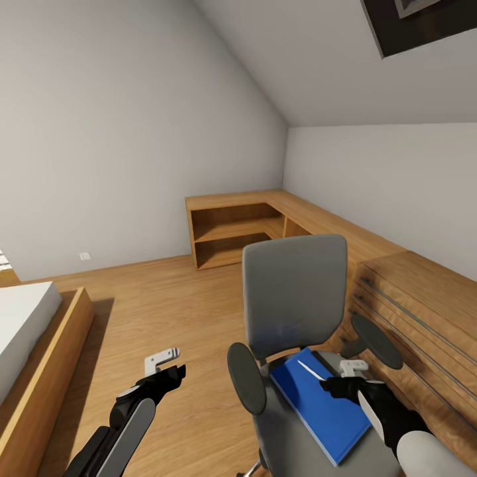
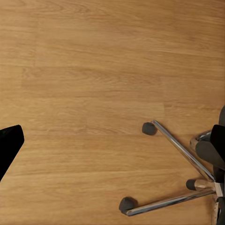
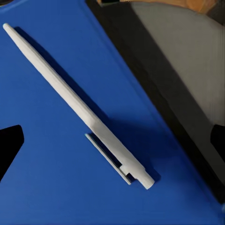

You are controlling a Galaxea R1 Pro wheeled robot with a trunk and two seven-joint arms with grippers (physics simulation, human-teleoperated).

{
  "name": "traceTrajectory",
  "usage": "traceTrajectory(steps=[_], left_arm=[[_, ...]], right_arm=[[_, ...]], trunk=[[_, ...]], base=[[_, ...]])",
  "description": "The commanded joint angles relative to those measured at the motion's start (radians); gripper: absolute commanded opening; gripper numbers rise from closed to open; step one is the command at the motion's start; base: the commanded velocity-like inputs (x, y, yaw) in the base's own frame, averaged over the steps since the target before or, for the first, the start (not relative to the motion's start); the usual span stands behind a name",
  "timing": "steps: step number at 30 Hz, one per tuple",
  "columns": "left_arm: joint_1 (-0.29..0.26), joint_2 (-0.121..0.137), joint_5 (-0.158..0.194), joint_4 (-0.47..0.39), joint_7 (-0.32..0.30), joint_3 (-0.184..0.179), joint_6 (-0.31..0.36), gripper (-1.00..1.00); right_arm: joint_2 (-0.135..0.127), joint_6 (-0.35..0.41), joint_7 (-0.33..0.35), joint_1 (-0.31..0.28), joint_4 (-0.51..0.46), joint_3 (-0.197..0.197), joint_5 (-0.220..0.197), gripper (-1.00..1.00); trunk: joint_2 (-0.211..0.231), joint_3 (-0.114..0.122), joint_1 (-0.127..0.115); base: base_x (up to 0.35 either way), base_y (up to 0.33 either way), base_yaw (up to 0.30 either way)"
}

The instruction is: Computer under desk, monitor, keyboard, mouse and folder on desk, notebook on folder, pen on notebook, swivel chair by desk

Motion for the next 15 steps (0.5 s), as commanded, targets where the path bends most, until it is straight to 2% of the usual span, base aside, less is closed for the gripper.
traceTrajectory(steps=[1, 9, 15], left_arm=[[-0.001, 0.001, 0.009, -0.001, 0.01, -0.003, 0.0, 1.0], [-0.001, 0.001, 0.009, -0.001, 0.01, -0.003, 0.0, 1.0], [-0.001, -0.012, 0.01, 0.004, 0.011, -0.002, 0.0, 1.0]], right_arm=[[0.001, 0.002, 0.007, 0.0, -0.002, -0.007, 0.004, 1.0], [0.002, -0.018, 0.011, 0.0, -0.012, -0.006, 0.002, 1.0], [0.029, -0.052, -0.006, -0.002, -0.019, -0.004, 0.005, 1.0]], trunk=[[-0.001, -0.001, 0.0], [-0.001, -0.001, 0.0], [-0.001, -0.001, 0.0]], base=[[0.0, 0.0, 0.0], [0.0, 0.0, 0.0], [0.0, 0.0, 0.0]])
